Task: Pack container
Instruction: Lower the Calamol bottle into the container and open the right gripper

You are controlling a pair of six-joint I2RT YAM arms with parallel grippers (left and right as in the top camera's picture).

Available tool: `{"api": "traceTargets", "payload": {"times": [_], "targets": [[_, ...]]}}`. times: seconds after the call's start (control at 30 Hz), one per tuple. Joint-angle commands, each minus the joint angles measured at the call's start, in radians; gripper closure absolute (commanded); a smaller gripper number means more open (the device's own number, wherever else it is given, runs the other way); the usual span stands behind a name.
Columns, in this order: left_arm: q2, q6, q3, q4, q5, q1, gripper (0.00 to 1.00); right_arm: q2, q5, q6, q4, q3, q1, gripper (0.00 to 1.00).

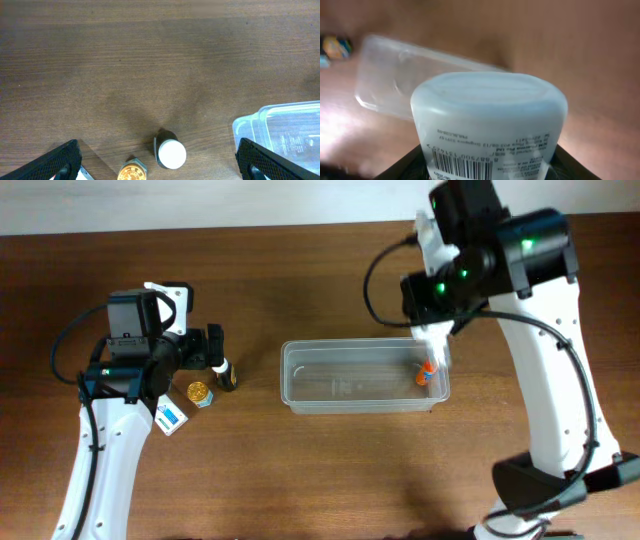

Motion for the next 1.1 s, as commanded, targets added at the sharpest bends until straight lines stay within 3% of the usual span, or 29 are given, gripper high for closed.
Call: {"api": "traceTargets", "payload": {"times": [0.0, 0.17, 0.37, 0.57, 1.07], "targets": [[0.0, -0.009, 0.019, 0.002, 0.012, -0.001, 0.01, -0.044, 0.02, -0.072, -0.006, -0.156, 0.003, 0.43], [0.0, -0.009, 0.019, 0.002, 0.012, -0.001, 0.01, -0.037, 0.025, -0.146, 0.074, -0.306, 0.011, 0.43], [0.0, -0.01, 0.019, 0.002, 0.012, -0.001, 0.01, -0.027, 0.024, -0.345, 0.217, -0.502, 0.011, 0.42], [0.0, -0.01, 0.019, 0.002, 0.012, -0.001, 0.01, -0.027, 0.014, -0.51, 0.333, -0.543, 0.026, 0.42], [0.0, -0.01, 0.019, 0.001, 0.012, -0.001, 0.01, 0.006, -0.029, -0.66, 0.422, -0.652, 0.139, 0.42]]}}
